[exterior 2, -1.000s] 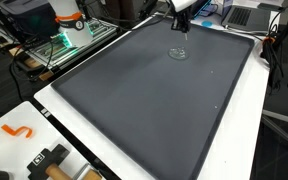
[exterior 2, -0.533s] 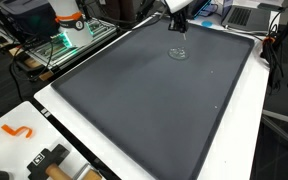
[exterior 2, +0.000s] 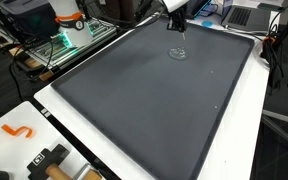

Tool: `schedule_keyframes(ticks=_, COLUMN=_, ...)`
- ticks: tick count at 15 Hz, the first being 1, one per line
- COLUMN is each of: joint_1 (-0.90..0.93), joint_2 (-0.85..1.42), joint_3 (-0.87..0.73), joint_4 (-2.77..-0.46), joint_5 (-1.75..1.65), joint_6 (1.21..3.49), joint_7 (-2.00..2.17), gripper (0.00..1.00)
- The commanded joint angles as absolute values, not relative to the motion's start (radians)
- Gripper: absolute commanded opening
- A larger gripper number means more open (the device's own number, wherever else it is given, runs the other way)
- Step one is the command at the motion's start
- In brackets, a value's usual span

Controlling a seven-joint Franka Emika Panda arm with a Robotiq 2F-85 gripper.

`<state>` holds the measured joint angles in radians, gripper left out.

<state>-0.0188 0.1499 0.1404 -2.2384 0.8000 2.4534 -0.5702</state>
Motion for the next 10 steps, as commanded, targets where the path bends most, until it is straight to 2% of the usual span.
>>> schedule_keyframes(ticks=1, joint_1=-0.004, joint_2=0.116, joint_3=0.134, joint_4=-2.282, joint_5=0.837, joint_6=2.478, joint_7=-0.6, gripper=0.03)
schedule_keyframes(ticks=10, joint_1=0.017, joint_2=0.117, joint_3=0.138, joint_4=-2.288, joint_5=0.822, joint_6=2.493, joint_7=-0.587, gripper=0.03)
